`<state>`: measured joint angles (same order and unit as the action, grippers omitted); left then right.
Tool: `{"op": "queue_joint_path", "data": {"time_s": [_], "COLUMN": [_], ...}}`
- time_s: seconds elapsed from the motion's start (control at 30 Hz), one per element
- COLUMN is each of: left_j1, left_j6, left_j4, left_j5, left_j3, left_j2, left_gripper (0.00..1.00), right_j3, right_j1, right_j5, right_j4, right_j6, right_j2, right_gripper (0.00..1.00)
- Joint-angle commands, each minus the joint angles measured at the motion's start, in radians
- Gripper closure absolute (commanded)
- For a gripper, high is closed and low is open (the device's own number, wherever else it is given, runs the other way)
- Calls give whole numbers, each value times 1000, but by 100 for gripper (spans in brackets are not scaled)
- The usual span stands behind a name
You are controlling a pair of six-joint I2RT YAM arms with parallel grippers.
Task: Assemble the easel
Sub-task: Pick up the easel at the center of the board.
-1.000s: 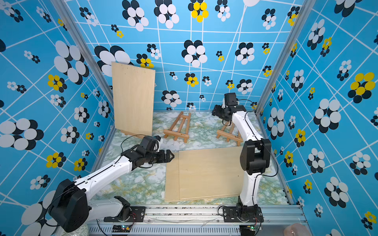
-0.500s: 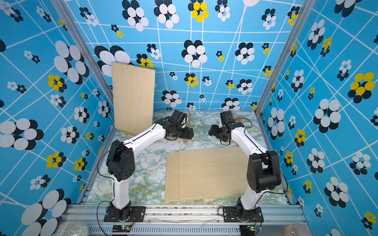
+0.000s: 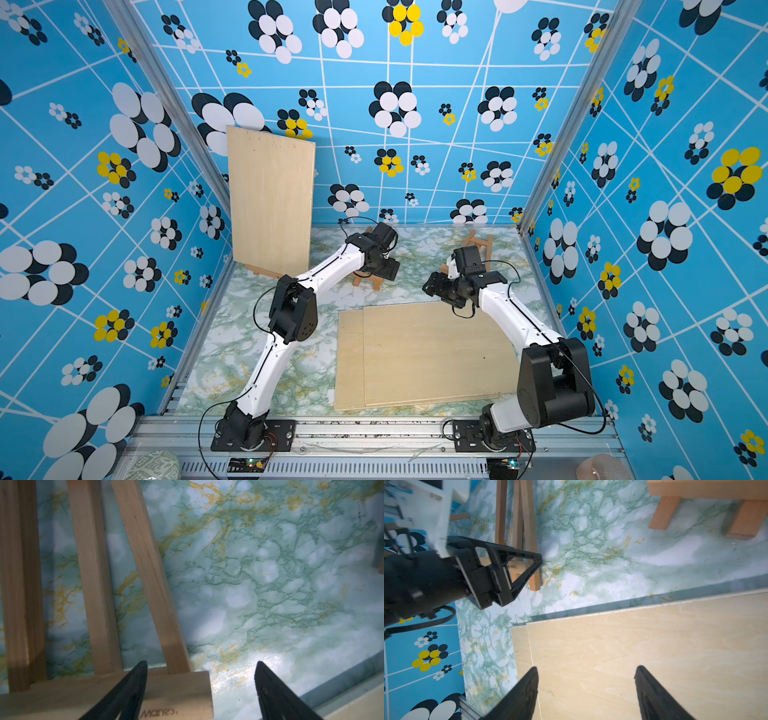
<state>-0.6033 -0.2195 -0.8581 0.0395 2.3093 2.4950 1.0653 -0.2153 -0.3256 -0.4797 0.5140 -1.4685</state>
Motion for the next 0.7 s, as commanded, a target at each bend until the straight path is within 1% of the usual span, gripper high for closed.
{"op": "queue_joint_path", "data": {"time_s": [0.0, 0.17, 0.3, 0.6, 0.67], "left_j1": [14, 15, 22, 32, 31], "left_j6": [10, 5, -1, -3, -1], "left_j4": [-49, -80, -88, -73, -83], "left_j5": [16, 29, 35, 48, 62], "left_j3": [69, 149, 160, 177, 202], "left_j2": [47, 111, 135, 165, 181], "left_gripper": [20, 23, 27, 43, 43], "right_j3": [-24, -39, -46, -51, -56], "right_j1": [-4, -3, -4, -4, -4], "right_j5": [-52, -60, -69, -84, -85], "right_j4": [31, 37, 45, 61, 65], "right_j6": [19, 15, 18, 23, 24], "right_j2": [25, 29, 25, 23, 26], "right_gripper": [25, 25, 25, 25, 25]}}
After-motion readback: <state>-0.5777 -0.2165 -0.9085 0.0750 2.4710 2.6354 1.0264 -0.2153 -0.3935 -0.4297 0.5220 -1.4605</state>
